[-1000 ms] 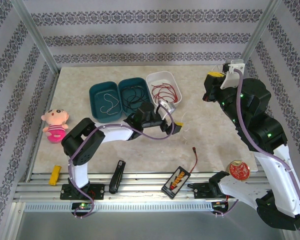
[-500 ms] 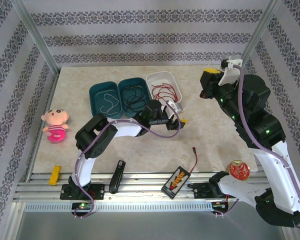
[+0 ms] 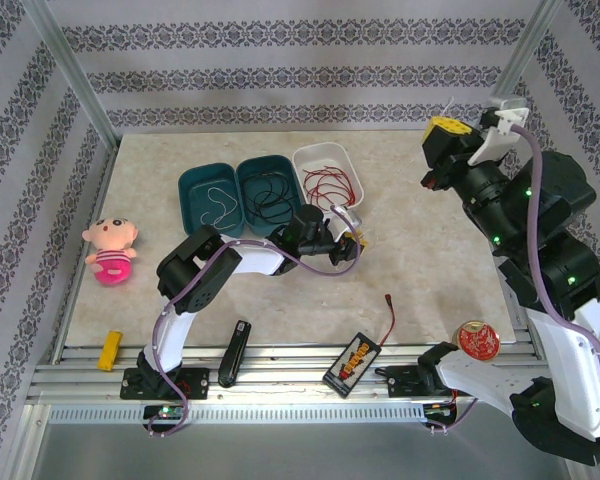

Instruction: Untangle the cables

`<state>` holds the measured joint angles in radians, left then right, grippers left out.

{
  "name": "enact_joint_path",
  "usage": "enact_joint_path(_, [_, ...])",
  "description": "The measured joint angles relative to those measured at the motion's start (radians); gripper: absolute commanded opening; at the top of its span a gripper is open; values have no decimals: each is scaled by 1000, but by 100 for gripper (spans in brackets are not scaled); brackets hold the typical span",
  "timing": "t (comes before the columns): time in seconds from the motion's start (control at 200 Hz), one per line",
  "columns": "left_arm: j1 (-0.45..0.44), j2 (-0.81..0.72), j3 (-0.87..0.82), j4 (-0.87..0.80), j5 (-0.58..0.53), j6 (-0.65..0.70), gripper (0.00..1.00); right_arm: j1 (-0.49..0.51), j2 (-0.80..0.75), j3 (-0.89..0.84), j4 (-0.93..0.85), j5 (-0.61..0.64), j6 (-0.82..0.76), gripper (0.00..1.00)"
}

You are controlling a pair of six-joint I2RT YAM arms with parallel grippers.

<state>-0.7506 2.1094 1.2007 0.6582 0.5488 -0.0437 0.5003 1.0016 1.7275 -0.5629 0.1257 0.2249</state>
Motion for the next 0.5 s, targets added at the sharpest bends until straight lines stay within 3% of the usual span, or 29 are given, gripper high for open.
enact_joint_path(0.075, [0,1,-2,-8,0,-6,26,0,-3,20,13,0,-10,0])
enact_joint_path(0.26, [0,8,-10,-21,-6,-22,3,0,-27,31,67,0,-35,0])
enact_joint_path(0.5, [1,24,-10,-26,-10,-42,0,0,-59,32,105,15,-68,0])
